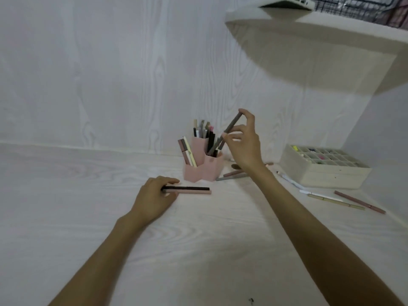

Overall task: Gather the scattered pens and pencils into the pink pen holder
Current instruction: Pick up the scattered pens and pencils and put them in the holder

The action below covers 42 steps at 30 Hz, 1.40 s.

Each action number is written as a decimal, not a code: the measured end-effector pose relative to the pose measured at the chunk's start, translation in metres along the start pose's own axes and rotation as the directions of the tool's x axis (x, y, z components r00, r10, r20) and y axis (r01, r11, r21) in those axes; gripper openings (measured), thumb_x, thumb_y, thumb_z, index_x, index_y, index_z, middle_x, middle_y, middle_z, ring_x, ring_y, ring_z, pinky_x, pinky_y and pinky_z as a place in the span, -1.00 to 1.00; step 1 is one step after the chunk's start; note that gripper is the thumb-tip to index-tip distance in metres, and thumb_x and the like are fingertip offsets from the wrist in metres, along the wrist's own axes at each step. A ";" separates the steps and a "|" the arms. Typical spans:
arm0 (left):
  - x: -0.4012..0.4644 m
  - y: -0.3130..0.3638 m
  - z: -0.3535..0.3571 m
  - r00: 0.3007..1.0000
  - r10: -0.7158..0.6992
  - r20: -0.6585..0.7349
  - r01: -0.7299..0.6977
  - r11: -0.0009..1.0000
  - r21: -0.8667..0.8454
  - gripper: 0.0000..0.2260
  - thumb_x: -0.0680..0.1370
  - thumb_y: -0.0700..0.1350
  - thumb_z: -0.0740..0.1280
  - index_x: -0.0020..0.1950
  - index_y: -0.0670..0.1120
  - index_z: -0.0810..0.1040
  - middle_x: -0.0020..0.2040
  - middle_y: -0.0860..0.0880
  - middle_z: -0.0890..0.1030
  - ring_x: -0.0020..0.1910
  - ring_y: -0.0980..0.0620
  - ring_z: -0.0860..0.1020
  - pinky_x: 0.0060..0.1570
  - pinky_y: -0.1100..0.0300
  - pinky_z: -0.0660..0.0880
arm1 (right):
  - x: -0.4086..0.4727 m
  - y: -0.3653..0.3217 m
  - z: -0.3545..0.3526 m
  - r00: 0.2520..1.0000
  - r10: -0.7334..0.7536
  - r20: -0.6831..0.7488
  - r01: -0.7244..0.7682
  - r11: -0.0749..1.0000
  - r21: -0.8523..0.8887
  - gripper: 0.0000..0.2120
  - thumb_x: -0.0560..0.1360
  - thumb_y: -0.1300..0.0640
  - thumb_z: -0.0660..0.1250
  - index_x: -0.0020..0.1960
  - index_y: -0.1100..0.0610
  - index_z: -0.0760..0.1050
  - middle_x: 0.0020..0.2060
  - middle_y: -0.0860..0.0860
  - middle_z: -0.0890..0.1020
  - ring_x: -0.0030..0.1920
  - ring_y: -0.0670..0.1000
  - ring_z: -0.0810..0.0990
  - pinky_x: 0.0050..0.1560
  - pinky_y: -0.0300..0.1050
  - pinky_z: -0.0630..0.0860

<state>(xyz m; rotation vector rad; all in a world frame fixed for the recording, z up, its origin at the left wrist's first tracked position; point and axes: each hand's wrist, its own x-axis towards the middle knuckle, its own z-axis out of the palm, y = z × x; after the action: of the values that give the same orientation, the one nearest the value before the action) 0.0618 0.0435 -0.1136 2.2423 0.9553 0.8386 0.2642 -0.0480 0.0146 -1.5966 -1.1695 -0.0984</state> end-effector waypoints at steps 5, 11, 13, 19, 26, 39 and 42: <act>-0.002 -0.002 0.000 0.989 -0.011 -0.144 0.028 0.993 0.117 -0.67 0.42 0.02 0.43 0.17 0.04 0.60 0.07 0.05 0.64 0.10 0.00 0.51 0.08 0.16 0.41 | 0.013 -0.004 0.051 0.955 -0.191 0.227 0.267 0.888 -0.374 -0.43 0.46 0.21 0.34 0.37 0.01 0.18 -0.18 0.04 0.63 -0.25 0.04 0.59 -0.36 -0.16 0.44; -0.001 -0.003 0.001 0.973 -0.061 -0.224 0.087 0.990 0.108 -0.60 0.37 0.11 0.45 0.18 0.04 0.59 0.09 0.07 0.64 0.10 0.03 0.52 0.05 0.22 0.37 | 0.012 0.005 0.081 0.884 -0.160 0.440 0.402 0.741 -0.538 -0.55 0.51 0.18 0.29 0.38 0.05 0.32 -0.05 0.08 0.64 -0.02 0.12 0.58 -0.13 -0.03 0.50; -0.001 -0.004 0.002 0.973 -0.065 -0.223 0.089 0.991 0.096 -0.60 0.37 0.11 0.44 0.18 0.06 0.59 0.09 0.09 0.63 0.11 0.04 0.51 0.05 0.25 0.34 | 0.013 0.007 0.084 0.858 -0.177 0.483 0.456 0.695 -0.555 -0.56 0.55 0.24 0.18 0.41 0.02 0.31 -0.02 0.08 0.63 -0.03 0.13 0.59 -0.16 -0.03 0.49; -0.003 -0.001 0.000 0.980 -0.074 -0.187 0.089 0.994 0.071 -0.60 0.37 0.02 0.42 0.20 0.06 0.57 0.12 0.09 0.61 0.14 0.05 0.48 0.14 0.20 0.33 | 0.013 -0.002 0.079 0.826 -0.132 0.547 0.490 0.648 -0.584 -0.37 0.54 0.34 0.09 0.52 -0.01 0.01 -0.24 0.11 0.58 -0.30 0.15 0.55 -0.34 0.01 0.48; -0.005 -0.003 -0.013 0.959 -0.113 -0.259 0.121 0.993 0.017 -0.64 0.34 -0.01 0.45 0.13 0.12 0.58 -0.08 0.20 0.49 0.08 0.09 0.48 0.00 0.24 0.31 | -0.054 0.031 0.059 0.868 -0.215 0.448 0.427 0.784 -0.450 -0.83 0.54 0.06 0.25 0.02 0.02 0.60 -0.08 -0.08 0.64 -0.10 -0.07 0.52 -0.31 -0.32 0.27; -0.002 -0.011 -0.009 0.994 -0.006 -0.106 0.025 0.983 0.180 -0.83 0.48 0.14 0.34 0.02 0.15 0.63 -0.05 0.10 0.60 0.04 0.05 0.47 -0.04 0.16 0.31 | -0.093 0.065 0.022 0.872 0.224 0.435 -0.157 0.970 -0.186 -0.88 0.46 0.07 0.40 0.00 -0.05 0.62 -0.04 -0.13 0.61 0.01 -0.06 0.47 -0.06 -0.35 0.32; -0.003 -0.014 -0.012 0.998 0.010 -0.064 0.001 0.985 0.172 -0.80 0.47 0.15 0.35 0.05 0.19 0.62 -0.01 0.12 0.60 0.08 0.04 0.47 0.02 0.12 0.33 | -0.094 0.063 0.016 0.839 0.239 0.489 -0.140 0.963 -0.231 -0.76 0.45 0.11 0.41 0.11 -0.02 0.60 -0.02 -0.03 0.61 -0.03 -0.02 0.49 -0.05 -0.26 0.40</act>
<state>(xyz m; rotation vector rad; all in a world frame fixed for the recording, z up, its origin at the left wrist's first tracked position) 0.0453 0.0521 -0.1167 2.3762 1.0902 0.8651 0.2535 -0.0883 -0.0921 -1.9702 -1.4259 0.3858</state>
